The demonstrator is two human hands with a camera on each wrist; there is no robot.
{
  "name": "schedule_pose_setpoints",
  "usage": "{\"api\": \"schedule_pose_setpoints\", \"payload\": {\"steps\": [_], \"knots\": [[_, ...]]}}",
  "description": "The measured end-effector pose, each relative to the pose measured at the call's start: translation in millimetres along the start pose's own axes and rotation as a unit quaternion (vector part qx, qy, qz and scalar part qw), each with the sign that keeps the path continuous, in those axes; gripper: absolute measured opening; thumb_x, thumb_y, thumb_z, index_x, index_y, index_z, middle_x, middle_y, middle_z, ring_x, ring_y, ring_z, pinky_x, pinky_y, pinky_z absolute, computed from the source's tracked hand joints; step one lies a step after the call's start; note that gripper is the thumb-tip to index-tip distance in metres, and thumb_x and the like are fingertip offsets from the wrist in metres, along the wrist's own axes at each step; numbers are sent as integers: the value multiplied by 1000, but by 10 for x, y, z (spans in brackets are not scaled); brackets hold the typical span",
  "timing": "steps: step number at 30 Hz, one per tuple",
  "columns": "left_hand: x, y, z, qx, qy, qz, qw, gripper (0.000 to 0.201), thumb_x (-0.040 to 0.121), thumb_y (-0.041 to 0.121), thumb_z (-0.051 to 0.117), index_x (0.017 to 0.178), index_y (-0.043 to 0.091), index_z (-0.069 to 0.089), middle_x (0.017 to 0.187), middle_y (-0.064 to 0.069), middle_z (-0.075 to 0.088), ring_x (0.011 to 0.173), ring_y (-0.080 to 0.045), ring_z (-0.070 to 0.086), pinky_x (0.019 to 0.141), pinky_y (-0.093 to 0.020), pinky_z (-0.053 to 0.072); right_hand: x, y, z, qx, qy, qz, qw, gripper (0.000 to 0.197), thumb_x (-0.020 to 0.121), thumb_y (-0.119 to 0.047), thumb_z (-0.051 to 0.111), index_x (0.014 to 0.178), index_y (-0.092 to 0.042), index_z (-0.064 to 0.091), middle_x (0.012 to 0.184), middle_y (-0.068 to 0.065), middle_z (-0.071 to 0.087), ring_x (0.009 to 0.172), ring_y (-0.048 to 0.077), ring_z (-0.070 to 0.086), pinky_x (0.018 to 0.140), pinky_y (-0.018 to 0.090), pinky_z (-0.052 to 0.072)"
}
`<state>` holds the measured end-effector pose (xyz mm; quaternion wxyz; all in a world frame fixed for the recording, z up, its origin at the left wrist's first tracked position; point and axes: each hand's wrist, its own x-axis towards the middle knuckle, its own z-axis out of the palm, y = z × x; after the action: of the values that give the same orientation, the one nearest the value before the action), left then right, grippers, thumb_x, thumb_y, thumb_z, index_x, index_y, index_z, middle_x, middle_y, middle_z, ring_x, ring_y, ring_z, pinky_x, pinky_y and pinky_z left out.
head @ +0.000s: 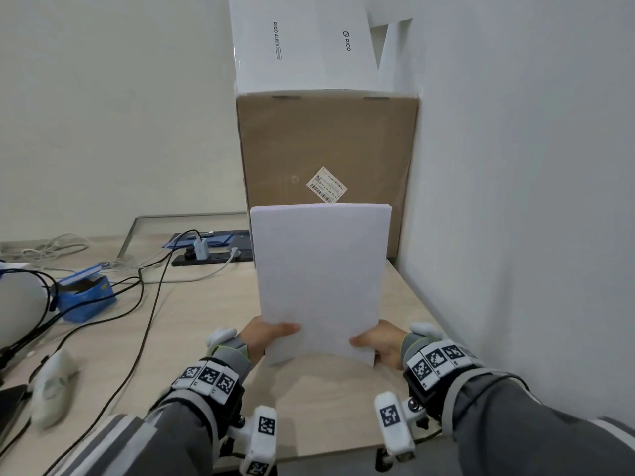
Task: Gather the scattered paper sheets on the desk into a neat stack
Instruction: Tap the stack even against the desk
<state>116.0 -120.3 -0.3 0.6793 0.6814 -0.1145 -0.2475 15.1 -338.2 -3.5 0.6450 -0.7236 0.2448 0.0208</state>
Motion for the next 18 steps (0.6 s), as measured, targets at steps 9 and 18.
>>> {"api": "schedule_pose_setpoints", "payload": {"steps": [9,18], "knots": [[79,256,79,-45,55,-8,997,33,85,1,65,117,-4,58,120,-23,63,101,-38,62,86,-46,49,41,-146,-12,10,75,-53,996,31,96,-14,50,127,-12,53,118,8,62,101,26,60,66,30,54],[-1,41,131,76,-27,-144,986,15,98,8,47,111,0,49,81,-11,57,51,-14,59,42,-18,48,215,46,-53,-56,95,88,990,16,96,-4,41,110,-8,47,74,12,60,41,16,58,34,11,23]]}}
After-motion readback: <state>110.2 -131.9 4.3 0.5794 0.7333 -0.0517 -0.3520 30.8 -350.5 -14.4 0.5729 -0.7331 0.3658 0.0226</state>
